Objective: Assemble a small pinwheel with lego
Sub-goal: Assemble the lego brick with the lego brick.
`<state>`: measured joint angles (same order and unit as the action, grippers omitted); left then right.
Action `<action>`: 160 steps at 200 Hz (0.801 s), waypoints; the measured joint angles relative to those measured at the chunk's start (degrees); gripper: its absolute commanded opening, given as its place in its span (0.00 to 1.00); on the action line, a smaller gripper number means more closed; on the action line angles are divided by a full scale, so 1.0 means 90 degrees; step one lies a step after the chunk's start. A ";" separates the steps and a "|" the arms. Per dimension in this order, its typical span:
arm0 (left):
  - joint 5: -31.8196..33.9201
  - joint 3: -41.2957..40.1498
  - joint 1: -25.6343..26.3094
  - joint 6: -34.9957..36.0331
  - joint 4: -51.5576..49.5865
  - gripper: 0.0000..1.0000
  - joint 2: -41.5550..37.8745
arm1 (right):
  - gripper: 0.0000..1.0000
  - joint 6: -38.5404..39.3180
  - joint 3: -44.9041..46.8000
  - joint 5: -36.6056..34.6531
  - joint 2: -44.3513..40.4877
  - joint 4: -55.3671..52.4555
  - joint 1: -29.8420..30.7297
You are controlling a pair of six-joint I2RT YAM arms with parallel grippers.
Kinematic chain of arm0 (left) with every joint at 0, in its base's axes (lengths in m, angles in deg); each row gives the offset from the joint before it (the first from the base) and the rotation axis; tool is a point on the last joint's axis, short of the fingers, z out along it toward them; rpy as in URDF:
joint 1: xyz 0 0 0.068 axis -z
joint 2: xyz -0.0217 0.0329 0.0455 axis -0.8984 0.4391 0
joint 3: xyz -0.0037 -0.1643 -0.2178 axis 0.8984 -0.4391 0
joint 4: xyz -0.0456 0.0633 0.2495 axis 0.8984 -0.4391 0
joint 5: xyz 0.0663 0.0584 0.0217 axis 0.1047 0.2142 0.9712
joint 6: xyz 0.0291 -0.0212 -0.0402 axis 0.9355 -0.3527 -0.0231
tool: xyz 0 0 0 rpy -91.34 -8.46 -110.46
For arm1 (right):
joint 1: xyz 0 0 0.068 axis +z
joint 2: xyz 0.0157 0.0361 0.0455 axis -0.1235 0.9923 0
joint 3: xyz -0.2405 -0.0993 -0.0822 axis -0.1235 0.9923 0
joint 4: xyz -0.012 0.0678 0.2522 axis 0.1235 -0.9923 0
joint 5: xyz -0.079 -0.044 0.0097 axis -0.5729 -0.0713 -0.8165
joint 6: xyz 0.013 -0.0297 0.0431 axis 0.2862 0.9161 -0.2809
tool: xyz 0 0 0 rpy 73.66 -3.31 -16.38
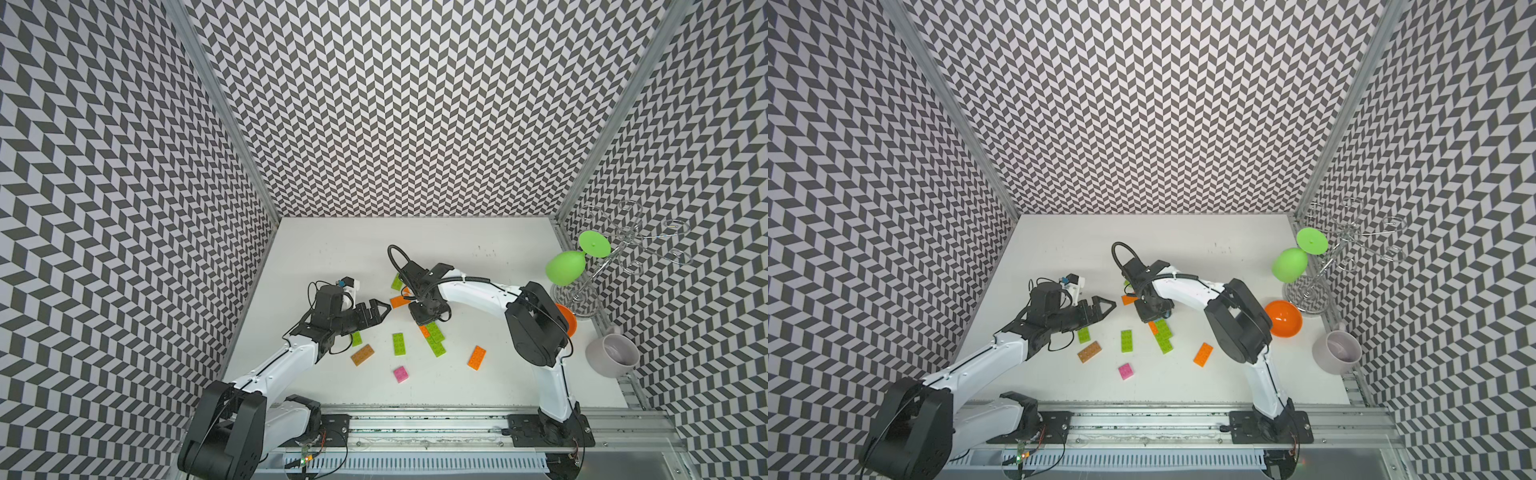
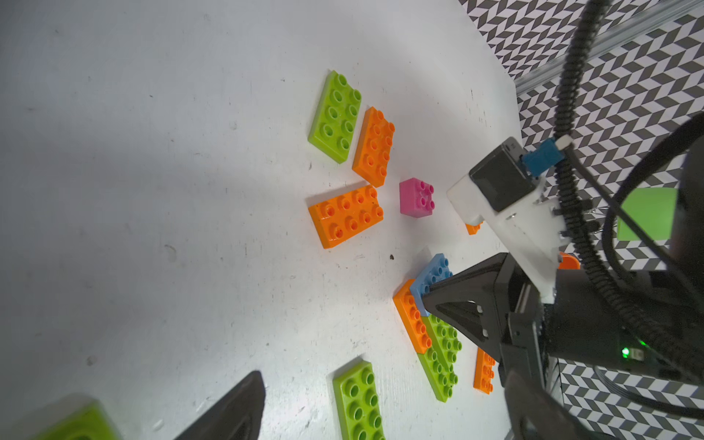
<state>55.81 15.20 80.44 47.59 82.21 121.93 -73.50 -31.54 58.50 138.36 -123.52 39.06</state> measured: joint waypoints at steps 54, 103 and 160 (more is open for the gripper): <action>0.0104 0.0000 0.0002 0.0000 0.0002 0.97 0.0070 | 0.12 -0.0464 0.0425 -0.0172 -0.0262 0.0413 0.0002; 0.0109 0.0000 0.0107 0.0002 0.0005 0.97 0.0158 | 0.12 -0.0736 0.0636 -0.0226 -0.0491 0.0510 -0.0209; 0.0109 0.0036 0.0124 0.0005 -0.0032 0.98 0.0090 | 0.18 -0.0697 0.0046 -0.0117 -0.0236 0.0036 -0.0270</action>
<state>56.79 15.53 81.56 47.63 81.93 122.74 -79.77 -31.12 57.45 136.24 -123.19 36.63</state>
